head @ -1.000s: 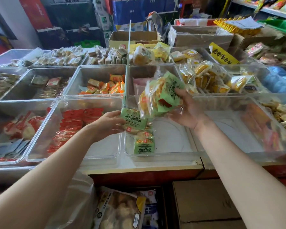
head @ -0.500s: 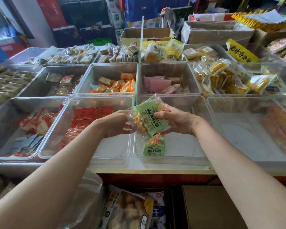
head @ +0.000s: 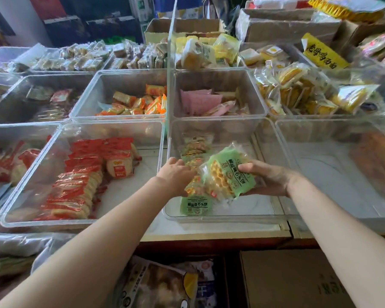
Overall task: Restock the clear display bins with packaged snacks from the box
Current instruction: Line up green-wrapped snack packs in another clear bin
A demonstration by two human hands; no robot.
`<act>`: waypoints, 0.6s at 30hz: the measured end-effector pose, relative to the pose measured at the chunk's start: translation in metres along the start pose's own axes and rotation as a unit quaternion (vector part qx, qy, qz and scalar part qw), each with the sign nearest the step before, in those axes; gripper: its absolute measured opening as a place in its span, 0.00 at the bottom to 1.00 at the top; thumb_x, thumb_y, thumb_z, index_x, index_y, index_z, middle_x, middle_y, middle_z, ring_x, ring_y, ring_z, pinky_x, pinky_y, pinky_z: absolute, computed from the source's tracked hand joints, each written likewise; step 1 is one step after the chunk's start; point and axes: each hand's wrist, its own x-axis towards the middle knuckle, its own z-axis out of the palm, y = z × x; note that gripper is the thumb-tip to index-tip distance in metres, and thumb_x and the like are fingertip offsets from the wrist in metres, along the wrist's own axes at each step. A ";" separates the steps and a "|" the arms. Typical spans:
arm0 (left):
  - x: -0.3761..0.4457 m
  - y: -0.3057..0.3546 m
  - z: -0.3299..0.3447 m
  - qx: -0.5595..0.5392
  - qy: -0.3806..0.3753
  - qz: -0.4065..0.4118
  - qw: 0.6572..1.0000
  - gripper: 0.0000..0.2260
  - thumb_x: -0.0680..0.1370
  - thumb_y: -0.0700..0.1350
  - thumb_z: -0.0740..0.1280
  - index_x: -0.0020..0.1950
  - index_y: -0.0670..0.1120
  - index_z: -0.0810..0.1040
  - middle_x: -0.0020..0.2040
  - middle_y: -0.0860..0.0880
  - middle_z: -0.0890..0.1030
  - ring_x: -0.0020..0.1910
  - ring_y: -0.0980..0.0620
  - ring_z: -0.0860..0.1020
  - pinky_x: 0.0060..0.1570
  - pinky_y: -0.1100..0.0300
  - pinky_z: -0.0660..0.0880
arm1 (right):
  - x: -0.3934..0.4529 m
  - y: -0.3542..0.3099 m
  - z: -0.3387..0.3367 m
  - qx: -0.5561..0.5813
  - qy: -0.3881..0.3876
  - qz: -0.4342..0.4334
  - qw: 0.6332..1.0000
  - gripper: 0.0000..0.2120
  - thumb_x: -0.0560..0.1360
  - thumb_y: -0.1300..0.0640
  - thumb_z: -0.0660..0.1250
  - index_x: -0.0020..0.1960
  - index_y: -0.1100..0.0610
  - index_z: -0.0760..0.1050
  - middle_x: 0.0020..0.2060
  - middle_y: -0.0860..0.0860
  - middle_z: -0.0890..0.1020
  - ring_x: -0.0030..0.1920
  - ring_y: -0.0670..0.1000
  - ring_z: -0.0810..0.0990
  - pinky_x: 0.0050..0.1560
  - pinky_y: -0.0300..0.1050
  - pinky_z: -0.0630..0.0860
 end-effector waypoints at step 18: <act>0.027 -0.014 0.008 0.049 0.074 -0.046 0.995 0.25 0.72 0.58 0.68 0.63 0.46 0.71 0.59 0.50 0.76 0.63 0.48 0.68 0.64 0.55 0.60 | 0.048 -0.021 0.012 -0.161 -0.113 0.136 0.971 0.33 0.67 0.66 0.70 0.66 0.46 0.63 0.56 0.48 0.79 0.58 0.48 0.77 0.65 0.50 0.70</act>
